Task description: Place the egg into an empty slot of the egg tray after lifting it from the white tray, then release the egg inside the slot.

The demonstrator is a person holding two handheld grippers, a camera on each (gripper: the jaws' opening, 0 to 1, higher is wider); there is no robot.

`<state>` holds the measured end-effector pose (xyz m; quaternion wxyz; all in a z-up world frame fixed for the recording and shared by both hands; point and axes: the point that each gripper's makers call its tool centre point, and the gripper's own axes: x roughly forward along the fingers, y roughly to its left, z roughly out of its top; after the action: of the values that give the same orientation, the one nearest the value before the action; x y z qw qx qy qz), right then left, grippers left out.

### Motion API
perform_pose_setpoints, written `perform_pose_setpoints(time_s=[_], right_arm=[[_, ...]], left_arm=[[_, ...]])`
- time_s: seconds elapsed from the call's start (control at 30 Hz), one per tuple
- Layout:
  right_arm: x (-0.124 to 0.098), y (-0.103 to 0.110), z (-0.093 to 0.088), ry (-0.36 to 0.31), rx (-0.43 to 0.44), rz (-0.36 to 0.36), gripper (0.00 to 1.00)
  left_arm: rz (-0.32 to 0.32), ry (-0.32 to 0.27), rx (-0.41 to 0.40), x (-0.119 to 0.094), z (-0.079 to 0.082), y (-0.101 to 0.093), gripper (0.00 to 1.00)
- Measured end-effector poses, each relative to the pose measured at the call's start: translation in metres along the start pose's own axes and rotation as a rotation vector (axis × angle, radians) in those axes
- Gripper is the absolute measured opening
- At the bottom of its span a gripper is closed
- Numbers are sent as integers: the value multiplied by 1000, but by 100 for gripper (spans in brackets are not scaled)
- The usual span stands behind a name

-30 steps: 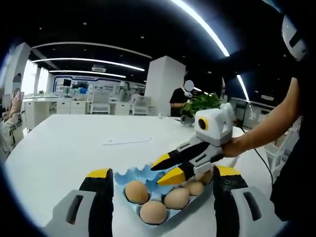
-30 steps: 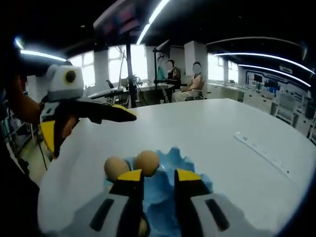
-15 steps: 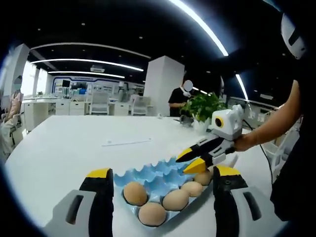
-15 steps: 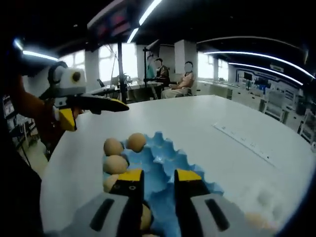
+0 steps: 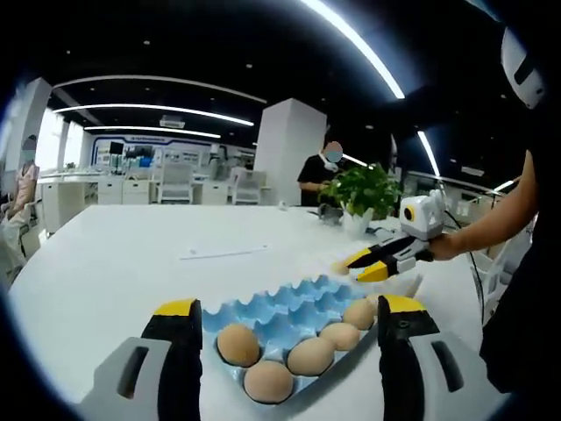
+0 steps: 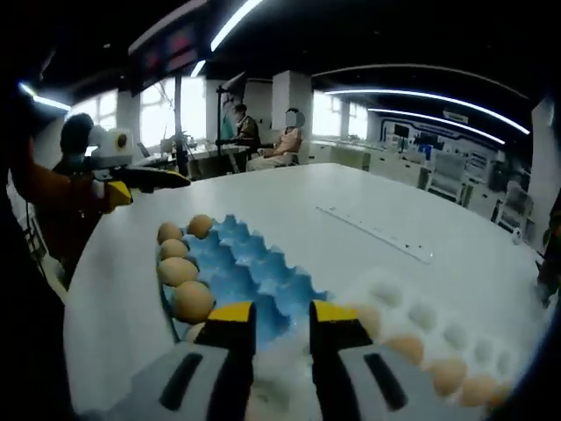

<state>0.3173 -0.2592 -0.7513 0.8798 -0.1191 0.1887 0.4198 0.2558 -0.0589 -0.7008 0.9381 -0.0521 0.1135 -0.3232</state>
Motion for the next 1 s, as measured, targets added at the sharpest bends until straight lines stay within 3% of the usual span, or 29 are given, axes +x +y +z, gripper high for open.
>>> perform_pose_setpoints(time_s=[0.2, 0.27, 0.43, 0.63, 0.73, 0.8, 0.83, 0.87, 1.0], right_arm=[[-30, -40, -16, 2, 64, -112, 24], [-35, -46, -24, 6, 141, -118, 26], [-40, -58, -38, 33, 147, -148, 26], [-38, -50, -42, 62, 98, -97, 29], [-35, -42, -49, 140, -14, -33, 32], [-35, -43, -47, 151, 44, -8, 32], [-36, -44, -48, 166, 46, 14, 30], [-37, -46, -52, 201, -6, 32, 29], [-34, -50, -53, 191, 18, 61, 26]], left_arm=[[0, -9, 9, 1, 3, -1, 83], [-2, -15, 5, 1, 4, -1, 82], [-6, -9, 12, 2, 5, -3, 82], [-5, -7, 14, 1, 5, -4, 82], [-7, -6, 13, 1, 5, -5, 82], [-8, -6, 14, 2, 4, -5, 82], [-8, -4, 12, 2, 4, -5, 82], [-8, -5, 12, 2, 4, -5, 81], [-8, -9, 10, 3, 5, -6, 81]])
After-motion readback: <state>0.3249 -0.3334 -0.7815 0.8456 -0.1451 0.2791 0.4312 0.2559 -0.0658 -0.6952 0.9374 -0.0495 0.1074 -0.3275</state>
